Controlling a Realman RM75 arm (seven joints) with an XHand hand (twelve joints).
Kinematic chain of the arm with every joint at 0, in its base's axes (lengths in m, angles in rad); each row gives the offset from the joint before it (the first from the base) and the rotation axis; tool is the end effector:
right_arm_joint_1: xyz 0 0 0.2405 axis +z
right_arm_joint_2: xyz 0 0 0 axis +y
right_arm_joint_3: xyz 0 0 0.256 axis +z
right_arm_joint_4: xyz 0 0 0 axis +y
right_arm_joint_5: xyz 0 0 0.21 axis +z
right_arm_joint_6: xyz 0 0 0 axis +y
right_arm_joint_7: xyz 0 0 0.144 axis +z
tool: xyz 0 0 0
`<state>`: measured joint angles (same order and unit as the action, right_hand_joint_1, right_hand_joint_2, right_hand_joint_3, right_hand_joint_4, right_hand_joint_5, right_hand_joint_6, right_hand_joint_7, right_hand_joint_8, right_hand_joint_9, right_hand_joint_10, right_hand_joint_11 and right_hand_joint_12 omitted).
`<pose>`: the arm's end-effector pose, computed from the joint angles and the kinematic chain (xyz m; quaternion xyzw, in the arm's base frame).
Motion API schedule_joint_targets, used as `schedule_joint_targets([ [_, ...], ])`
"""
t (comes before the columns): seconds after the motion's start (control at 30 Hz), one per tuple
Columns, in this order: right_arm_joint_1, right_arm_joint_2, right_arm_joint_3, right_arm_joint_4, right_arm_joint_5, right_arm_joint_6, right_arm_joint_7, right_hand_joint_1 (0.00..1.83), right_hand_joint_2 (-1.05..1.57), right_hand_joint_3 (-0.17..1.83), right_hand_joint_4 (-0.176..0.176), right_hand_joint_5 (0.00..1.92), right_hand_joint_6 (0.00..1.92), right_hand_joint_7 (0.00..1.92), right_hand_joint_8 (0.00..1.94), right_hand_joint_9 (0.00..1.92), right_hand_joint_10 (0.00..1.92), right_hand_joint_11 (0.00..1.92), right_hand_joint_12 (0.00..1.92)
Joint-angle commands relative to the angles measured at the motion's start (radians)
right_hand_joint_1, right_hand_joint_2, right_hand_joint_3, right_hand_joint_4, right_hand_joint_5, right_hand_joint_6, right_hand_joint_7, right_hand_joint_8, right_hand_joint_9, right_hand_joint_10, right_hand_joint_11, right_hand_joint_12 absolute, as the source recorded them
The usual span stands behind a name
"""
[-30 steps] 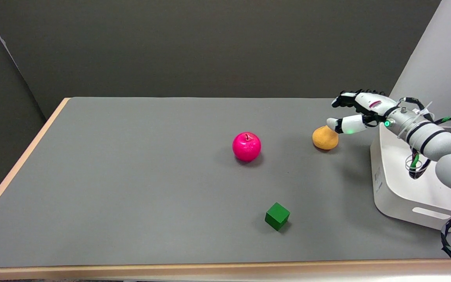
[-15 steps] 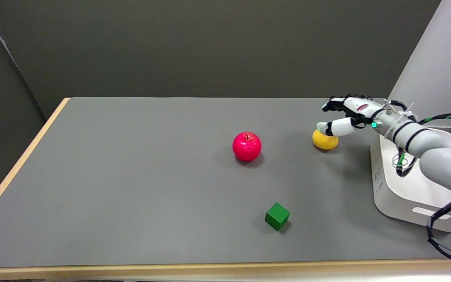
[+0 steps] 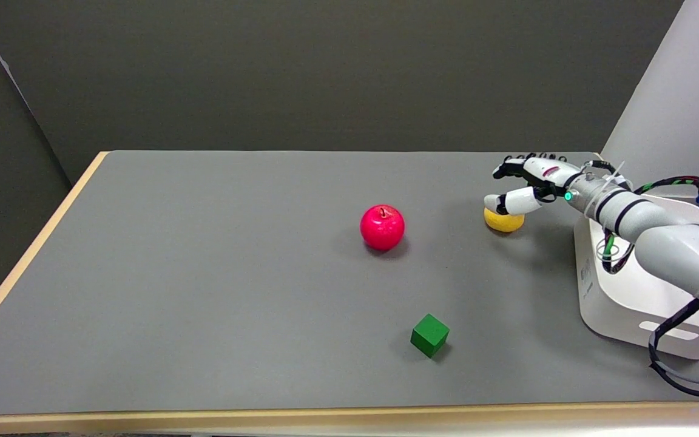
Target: Pick up the yellow pear.
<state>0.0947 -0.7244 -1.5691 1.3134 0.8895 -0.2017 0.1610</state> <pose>-0.2241 -0.3577 0.4978 0.6186 -0.1712 -0.0087 0.7668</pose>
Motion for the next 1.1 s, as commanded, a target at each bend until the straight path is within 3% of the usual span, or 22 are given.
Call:
schedule_joint_targets([
  [0.03,-0.048,-0.015,0.024,-0.026,0.000,-0.007,0.000,0.44,0.56,0.89,0.018,0.27,0.51,0.24,0.36,0.09,0.71,0.14,1.39],
  [0.7,-0.037,-0.022,-0.010,-0.041,0.000,-0.004,0.000,0.45,0.59,0.84,0.017,0.27,0.49,0.25,0.33,0.10,0.73,0.17,1.39],
  [1.1,-0.035,-0.022,-0.018,-0.042,-0.003,-0.005,0.000,0.57,0.60,0.87,0.016,0.28,0.49,0.29,0.35,0.17,0.79,0.25,1.48],
])
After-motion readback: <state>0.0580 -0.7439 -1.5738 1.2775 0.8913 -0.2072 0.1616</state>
